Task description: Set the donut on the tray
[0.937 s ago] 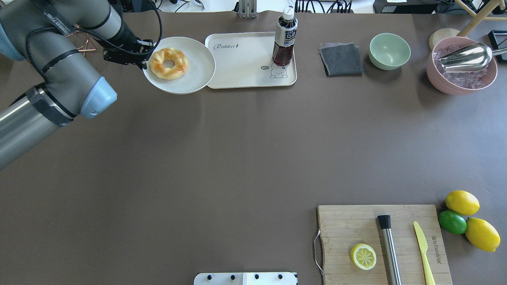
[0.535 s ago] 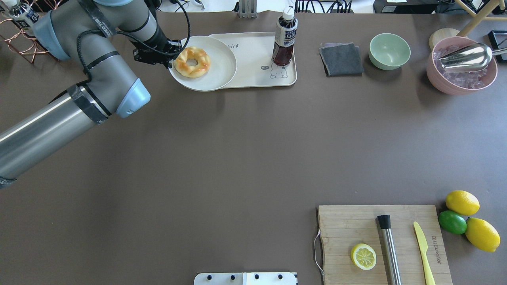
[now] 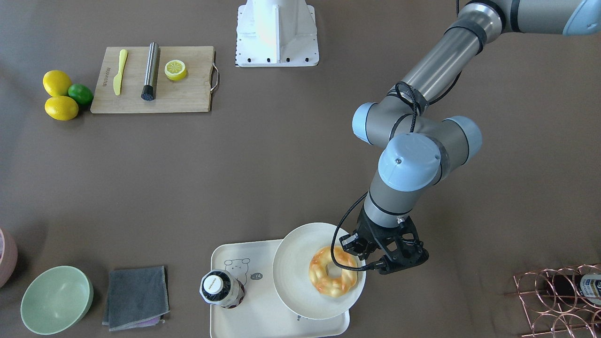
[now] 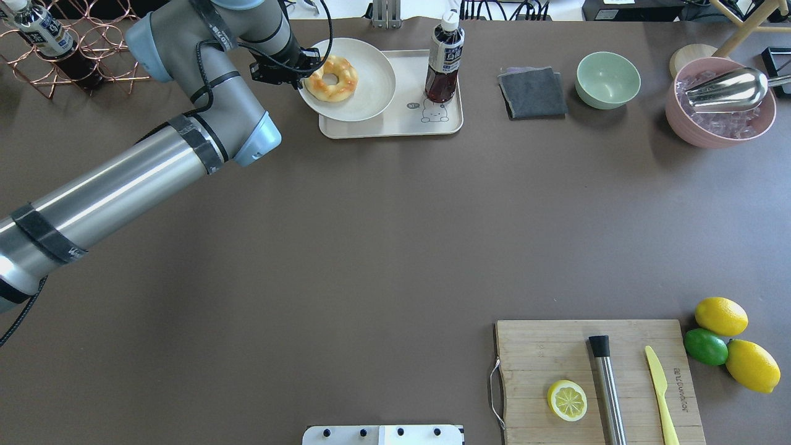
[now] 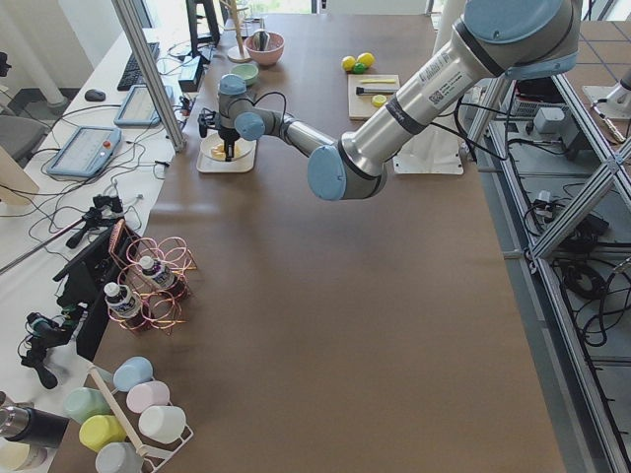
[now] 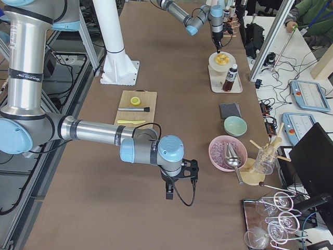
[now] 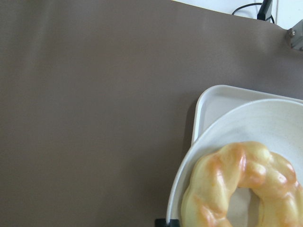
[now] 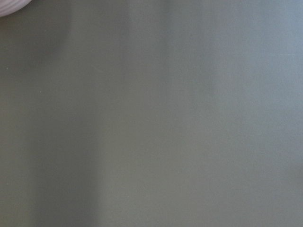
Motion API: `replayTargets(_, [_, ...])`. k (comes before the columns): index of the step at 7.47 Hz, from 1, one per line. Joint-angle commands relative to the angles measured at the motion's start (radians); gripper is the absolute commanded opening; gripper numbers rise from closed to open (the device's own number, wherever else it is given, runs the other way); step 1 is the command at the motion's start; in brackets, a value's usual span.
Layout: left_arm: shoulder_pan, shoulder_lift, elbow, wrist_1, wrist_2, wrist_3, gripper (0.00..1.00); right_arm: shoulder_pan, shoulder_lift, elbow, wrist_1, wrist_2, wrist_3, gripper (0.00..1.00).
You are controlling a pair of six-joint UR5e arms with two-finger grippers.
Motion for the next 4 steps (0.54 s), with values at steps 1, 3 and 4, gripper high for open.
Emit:
replayTargets(1, [0.025, -0.082, 0.208, -0.151, 0.037, -0.014, 0.00, 0.000, -0.002, 0.000, 0.000, 0.000, 0.000, 0.99])
replayTargets(3, [0.039, -0.125, 0.277, -0.191, 0.044, -0.027, 0.00, 0.000, -0.002, 0.000, 0.000, 0.000, 0.000, 0.99])
replayTargets(4, [0.037, -0.124, 0.280, -0.191, 0.044, -0.027, 0.00, 0.000, -0.005, 0.000, 0.000, 0.000, 0.000, 0.99])
